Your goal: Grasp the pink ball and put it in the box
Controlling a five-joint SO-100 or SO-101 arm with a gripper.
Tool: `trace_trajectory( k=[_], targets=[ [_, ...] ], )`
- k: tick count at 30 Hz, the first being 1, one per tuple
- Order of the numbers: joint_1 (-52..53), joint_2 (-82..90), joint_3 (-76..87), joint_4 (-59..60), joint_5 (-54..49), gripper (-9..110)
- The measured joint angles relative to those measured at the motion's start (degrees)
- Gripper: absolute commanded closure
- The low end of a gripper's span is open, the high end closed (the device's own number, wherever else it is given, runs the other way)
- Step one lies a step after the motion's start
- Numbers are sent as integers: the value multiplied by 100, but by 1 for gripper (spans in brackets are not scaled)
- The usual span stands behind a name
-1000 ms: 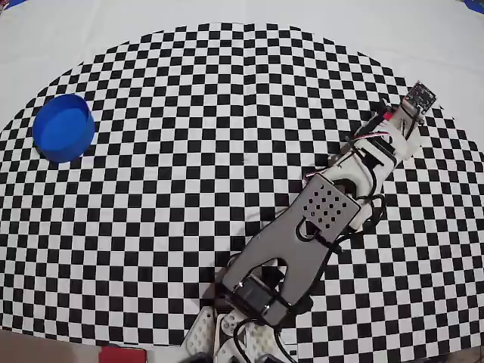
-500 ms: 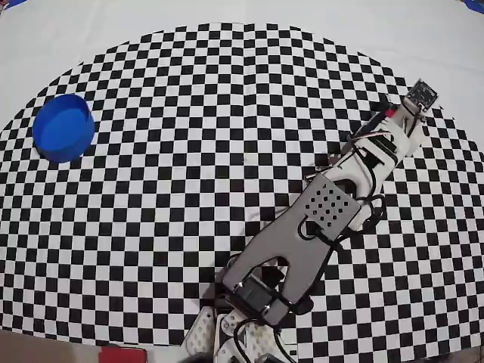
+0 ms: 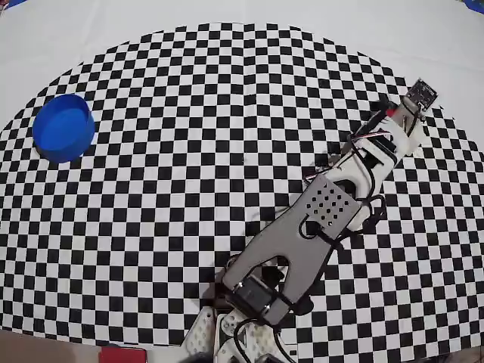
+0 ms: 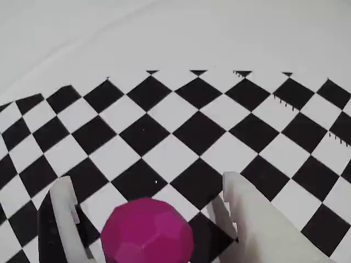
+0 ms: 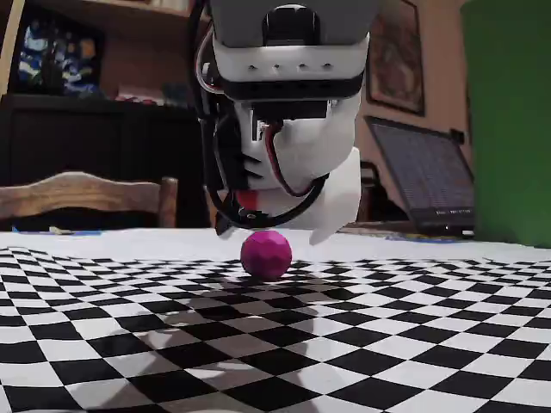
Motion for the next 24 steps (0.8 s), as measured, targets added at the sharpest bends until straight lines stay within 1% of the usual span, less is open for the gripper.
trace_trajectory(
  k=[24],
  targets=[
    [-70, -264, -105, 0, 0, 70]
  ],
)
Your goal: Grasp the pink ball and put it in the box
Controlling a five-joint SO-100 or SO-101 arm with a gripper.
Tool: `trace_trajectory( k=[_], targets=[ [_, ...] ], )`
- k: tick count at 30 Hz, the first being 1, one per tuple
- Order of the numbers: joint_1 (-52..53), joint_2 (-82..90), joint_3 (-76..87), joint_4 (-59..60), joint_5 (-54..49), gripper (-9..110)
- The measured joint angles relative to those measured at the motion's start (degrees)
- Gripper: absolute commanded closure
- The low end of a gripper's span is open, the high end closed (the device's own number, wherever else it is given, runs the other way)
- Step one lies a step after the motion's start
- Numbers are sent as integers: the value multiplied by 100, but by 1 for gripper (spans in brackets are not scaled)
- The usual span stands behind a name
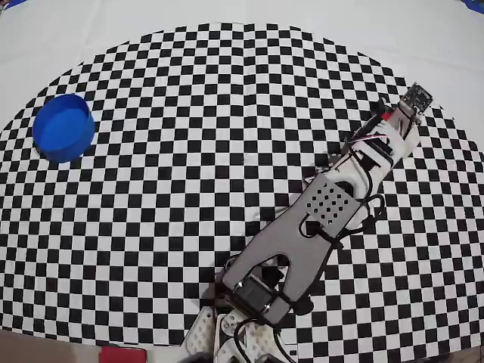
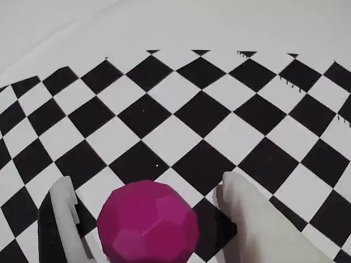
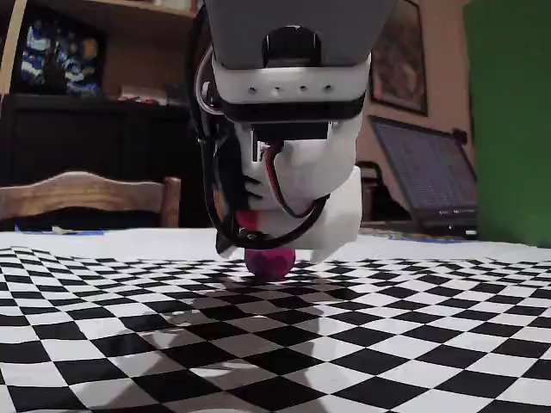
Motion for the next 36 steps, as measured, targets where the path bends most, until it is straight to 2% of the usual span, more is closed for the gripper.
trace_trajectory(
  k=[19, 22, 26, 36],
  targets=[
    [-53, -53, 0, 0, 9, 71],
    [-53, -53, 0, 0, 18, 78],
    [-53, -53, 0, 0, 26, 101],
    [-53, -53, 0, 0, 26, 101]
  ],
)
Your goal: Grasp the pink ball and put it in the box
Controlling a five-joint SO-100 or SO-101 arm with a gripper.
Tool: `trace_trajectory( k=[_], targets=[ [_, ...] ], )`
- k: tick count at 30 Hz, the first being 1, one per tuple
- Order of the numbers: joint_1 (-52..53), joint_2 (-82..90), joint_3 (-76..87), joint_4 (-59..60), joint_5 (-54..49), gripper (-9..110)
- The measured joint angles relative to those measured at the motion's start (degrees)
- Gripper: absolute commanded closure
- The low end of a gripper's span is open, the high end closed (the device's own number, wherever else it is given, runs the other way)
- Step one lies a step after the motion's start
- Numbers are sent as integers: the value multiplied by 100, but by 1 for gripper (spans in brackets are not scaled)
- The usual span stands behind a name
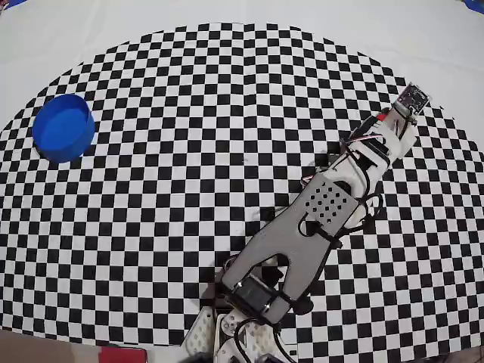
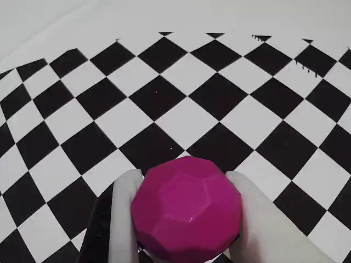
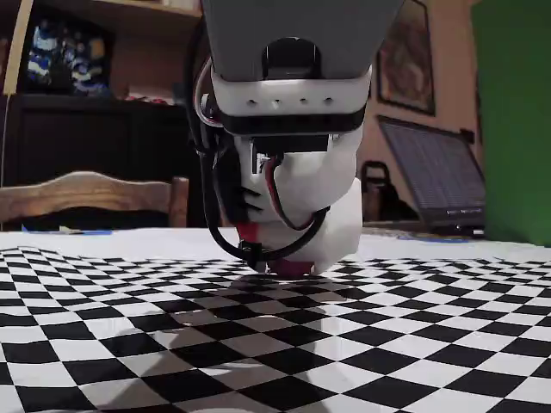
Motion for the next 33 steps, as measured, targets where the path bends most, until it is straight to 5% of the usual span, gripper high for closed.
trace_trajectory(
  k=[33],
  targets=[
    [-70, 2496, 2250, 9, 0, 101]
  ],
)
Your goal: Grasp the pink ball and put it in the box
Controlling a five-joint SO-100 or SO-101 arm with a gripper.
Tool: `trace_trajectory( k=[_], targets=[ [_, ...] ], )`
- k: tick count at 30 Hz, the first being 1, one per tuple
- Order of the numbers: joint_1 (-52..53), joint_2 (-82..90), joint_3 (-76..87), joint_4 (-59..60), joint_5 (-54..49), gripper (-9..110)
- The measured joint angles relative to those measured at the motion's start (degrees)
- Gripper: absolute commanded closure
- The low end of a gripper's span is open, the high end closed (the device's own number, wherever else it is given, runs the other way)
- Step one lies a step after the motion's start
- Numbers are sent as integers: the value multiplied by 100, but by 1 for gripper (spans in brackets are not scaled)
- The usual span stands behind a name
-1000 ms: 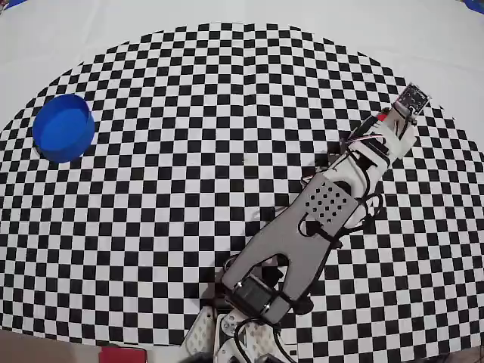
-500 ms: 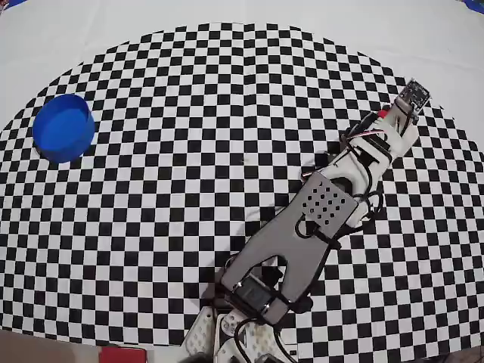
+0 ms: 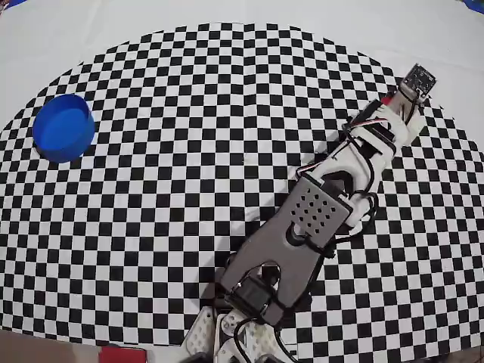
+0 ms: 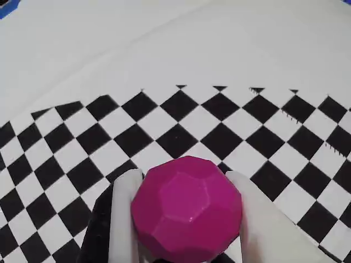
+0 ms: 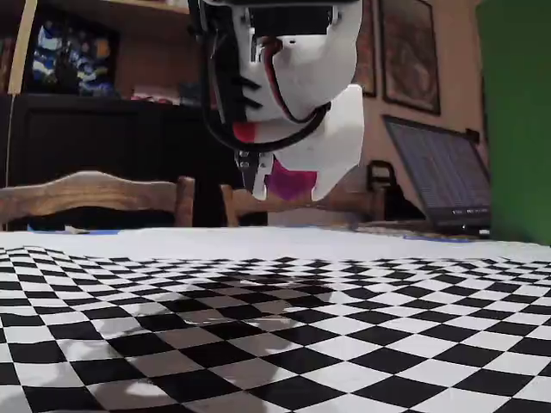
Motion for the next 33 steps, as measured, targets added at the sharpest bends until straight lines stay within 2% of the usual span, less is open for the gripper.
trace_trajectory(
  k=[14, 33],
  targets=[
    [0, 1960, 1626, 0, 0, 101],
    [9, 5432, 4500, 0, 0, 101]
  ],
)
